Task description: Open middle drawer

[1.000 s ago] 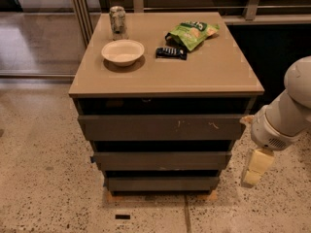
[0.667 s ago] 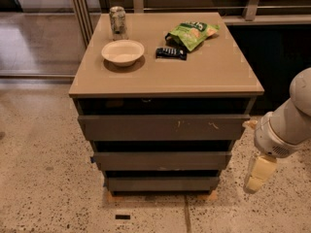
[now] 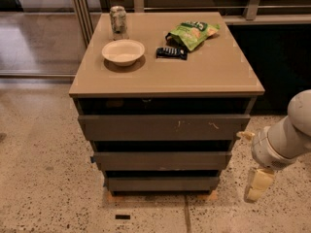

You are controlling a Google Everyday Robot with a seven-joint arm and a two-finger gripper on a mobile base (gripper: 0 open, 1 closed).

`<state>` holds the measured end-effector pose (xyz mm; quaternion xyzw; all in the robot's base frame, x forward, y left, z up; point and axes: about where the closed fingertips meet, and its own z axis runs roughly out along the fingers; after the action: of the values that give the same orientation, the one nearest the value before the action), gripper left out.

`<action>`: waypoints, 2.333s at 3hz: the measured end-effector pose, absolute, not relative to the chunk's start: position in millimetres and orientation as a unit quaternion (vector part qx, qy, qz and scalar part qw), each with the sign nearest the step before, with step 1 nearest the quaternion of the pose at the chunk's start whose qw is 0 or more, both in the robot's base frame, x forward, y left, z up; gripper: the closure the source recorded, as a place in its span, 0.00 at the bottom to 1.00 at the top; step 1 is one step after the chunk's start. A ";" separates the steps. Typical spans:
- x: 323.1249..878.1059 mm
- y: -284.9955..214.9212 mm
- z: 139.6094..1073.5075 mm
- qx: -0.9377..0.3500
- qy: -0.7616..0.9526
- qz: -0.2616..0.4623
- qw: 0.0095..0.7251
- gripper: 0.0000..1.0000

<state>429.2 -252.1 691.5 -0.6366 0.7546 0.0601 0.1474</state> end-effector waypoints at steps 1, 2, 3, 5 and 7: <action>433.7 -256.0 661.2 -0.649 0.742 0.084 0.146 0.00; 444.9 -252.5 626.7 -0.652 0.737 0.108 0.142 0.00; 452.4 -246.0 606.0 -0.654 0.735 0.115 0.138 0.00; 472.5 -231.7 565.6 -0.678 0.713 0.091 0.152 0.00; 474.2 -229.4 553.8 -0.688 0.703 0.094 0.153 0.00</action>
Offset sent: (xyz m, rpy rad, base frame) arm 0.0247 -0.0023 -0.0866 0.0911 0.0853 0.0688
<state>474.2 -229.4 553.8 -0.6882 0.7028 0.0940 0.1534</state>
